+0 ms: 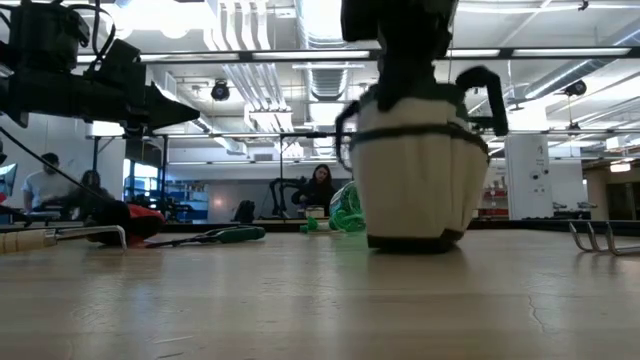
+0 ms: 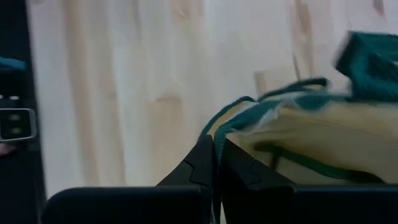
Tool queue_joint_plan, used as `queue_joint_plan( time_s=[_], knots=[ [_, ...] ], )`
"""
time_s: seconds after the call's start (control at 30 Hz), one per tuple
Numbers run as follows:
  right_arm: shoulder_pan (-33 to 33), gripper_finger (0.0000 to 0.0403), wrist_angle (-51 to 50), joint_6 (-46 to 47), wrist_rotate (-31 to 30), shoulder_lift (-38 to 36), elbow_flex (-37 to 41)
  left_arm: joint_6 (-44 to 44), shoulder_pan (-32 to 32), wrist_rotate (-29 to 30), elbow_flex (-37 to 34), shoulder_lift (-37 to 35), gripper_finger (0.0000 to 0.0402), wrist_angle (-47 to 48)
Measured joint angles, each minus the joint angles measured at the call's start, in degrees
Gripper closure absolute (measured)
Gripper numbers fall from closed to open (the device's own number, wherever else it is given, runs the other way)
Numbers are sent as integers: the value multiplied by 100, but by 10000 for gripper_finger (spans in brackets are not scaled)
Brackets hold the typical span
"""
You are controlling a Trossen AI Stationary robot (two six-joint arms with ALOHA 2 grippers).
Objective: Pick & Place Garden tools in Gardening bag
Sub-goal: Adjust the gardening bag
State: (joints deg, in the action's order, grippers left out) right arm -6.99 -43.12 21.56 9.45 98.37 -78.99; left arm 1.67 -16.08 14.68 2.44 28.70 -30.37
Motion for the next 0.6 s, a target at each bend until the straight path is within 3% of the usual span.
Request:
queue_joint_plan(
  time_s=[0.6],
  knots=[
    [-141, 395, 198, -145, -39, 143, -165, 2, 0, -2, 0, 0, 387, 2]
  ],
)
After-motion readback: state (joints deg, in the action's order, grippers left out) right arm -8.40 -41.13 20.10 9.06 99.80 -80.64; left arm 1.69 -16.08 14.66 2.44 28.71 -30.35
